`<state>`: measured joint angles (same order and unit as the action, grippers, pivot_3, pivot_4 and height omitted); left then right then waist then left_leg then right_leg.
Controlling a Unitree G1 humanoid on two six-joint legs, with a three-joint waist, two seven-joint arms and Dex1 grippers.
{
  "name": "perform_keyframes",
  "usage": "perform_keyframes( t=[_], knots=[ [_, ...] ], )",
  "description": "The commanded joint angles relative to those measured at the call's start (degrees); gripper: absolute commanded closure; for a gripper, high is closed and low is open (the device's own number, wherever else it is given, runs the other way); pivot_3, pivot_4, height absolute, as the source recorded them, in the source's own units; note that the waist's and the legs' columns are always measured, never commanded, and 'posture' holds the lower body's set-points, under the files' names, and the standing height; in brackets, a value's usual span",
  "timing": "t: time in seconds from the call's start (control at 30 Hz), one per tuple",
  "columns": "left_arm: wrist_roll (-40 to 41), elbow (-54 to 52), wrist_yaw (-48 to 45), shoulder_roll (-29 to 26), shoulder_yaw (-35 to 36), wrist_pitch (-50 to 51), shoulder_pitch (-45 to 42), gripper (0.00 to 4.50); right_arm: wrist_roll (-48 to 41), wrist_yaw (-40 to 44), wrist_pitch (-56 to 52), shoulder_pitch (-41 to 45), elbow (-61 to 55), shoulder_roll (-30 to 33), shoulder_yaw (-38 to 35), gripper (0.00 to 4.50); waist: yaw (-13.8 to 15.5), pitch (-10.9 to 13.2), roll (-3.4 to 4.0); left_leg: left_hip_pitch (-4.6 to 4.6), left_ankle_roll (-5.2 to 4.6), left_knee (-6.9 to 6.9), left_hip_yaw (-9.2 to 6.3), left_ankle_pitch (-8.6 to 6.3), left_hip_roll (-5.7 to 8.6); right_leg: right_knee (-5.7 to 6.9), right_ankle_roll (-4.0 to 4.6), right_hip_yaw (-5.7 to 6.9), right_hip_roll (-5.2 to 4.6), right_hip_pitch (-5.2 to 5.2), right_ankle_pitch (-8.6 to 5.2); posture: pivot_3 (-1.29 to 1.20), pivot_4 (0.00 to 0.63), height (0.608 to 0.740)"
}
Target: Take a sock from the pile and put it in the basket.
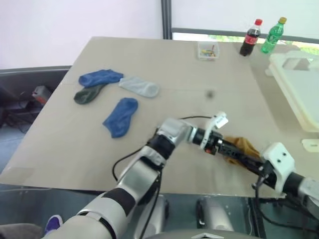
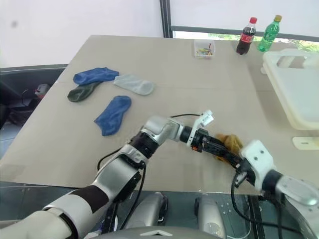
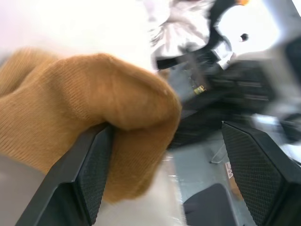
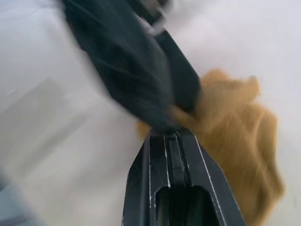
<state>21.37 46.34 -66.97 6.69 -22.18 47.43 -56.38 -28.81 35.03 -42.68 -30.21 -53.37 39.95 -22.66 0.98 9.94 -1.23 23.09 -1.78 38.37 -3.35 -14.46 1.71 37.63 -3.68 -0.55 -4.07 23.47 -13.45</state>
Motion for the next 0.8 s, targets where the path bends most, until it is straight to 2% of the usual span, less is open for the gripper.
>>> perform_keyframes(
  t=[0.03, 0.07, 0.1, 0.17, 0.23, 0.3, 0.43, 0.5, 0.63, 0.8],
  knots=[
    [-5.4, 6.3, 2.2, 2.0, -2.2, -3.7, 0.1, 0.63, -4.8, 0.7, -0.5, -2.0, -4.6, -1.4, -7.1, 3.27, -0.1, 0.0, -0.05, -0.04, 0.00, 0.01, 0.01, 0.00, 0.00, -0.02, -0.01, -0.01, 0.00, -0.04, 0.00, 0.00, 0.150, 0.740],
    [-6.3, 7.1, 1.8, 2.2, -2.4, -4.8, 0.3, 0.63, -6.1, 0.3, -0.8, -2.0, -5.0, -1.6, -8.4, 2.72, -0.1, -0.1, -0.06, -0.16, -0.02, 0.02, 0.00, -0.01, -0.04, -0.05, -0.20, 0.01, -0.01, -0.20, -0.11, 0.00, 0.150, 0.740],
    [-6.7, 6.8, 1.2, 2.1, -2.4, -5.9, 0.6, 0.63, -7.4, -0.7, -1.5, -0.6, -5.0, -1.7, -9.2, 2.43, -0.2, -0.1, -0.08, -0.39, -0.05, 0.02, -0.01, -0.03, -0.10, -0.11, -0.23, 0.03, -0.02, -0.41, -0.13, 0.00, 0.150, 0.740],
    [-6.8, 4.7, -0.4, 1.3, -2.0, -8.0, 1.2, 0.63, -9.3, -2.7, -2.9, 2.3, -4.5, -1.5, -9.4, 1.39, -0.2, -0.2, -0.13, -0.59, -0.06, 0.06, -0.04, -0.04, -0.23, -0.35, -0.23, 0.11, 0.01, -0.71, -0.14, 0.00, 0.150, 0.740],
    [-6.6, -1.7, -3.1, -1.1, -2.5, -10.3, 2.9, 0.63, -9.5, -5.6, -4.9, 8.8, -1.9, -0.6, -5.8, 0.62, -0.5, -0.2, -0.08, -0.72, -0.06, 0.08, -0.05, -0.04, -0.29, -0.45, -0.11, 0.12, 0.00, -0.90, -0.17, 0.00, 0.150, 0.740],
    [-6.7, -7.6, -4.7, -3.3, -2.8, -11.8, 4.8, 0.63, -8.4, -7.8, -6.9, 14.6, 1.6, -0.2, -1.9, 0.07, -0.7, -0.2, 0.02, -0.73, -0.06, 0.07, 0.03, -0.04, -0.32, -0.48, -0.07, 0.04, 0.01, -0.88, -0.14, 0.00, 0.150, 0.740],
    [-9.6, -20.9, -4.8, -8.1, -4.3, -21.7, 10.1, 0.63, -7.3, -10.0, -9.7, 23.4, 10.9, -0.6, 3.8, 0.07, -0.4, -0.3, 0.29, -0.19, -0.04, -0.04, -0.04, -0.03, -0.31, -0.50, 0.02, 0.07, 0.06, -0.35, 0.16, 0.00, 0.150, 0.740],
    [-10.1, -24.5, -3.8, -9.1, -4.3, -22.9, 11.7, 0.63, -7.0, -10.4, -11.2, 25.2, 13.8, -0.7, 5.9, 0.07, -0.2, -0.3, 0.37, -0.08, -0.04, -0.13, 0.11, -0.03, -0.23, -0.47, 0.03, -0.17, -0.01, -0.14, 0.17, 0.00, 0.150, 0.740],
    [-10.9, -28.1, -1.7, -10.5, -2.8, -25.3, 12.8, 0.63, -3.1, -11.7, -13.0, 25.7, 18.5, 1.1, 10.0, 0.07, 0.6, -0.3, 0.41, 0.56, -0.05, 0.04, -0.08, -0.04, -0.17, -0.54, 0.01, 0.03, -0.05, 0.31, 0.19, 0.00, 0.150, 0.740],
    [-9.9, -32.2, -1.7, -13.9, -0.1, -27.3, 13.5, 0.63, -1.9, -11.2, -16.6, 24.6, 21.0, 3.3, 11.0, 0.07, 0.3, -0.4, 0.46, 0.54, -0.14, 0.05, -0.07, -0.08, -0.05, -0.55, 0.00, 0.06, -0.09, 0.27, 0.19, 0.00, 0.150, 0.740]
  ],
)
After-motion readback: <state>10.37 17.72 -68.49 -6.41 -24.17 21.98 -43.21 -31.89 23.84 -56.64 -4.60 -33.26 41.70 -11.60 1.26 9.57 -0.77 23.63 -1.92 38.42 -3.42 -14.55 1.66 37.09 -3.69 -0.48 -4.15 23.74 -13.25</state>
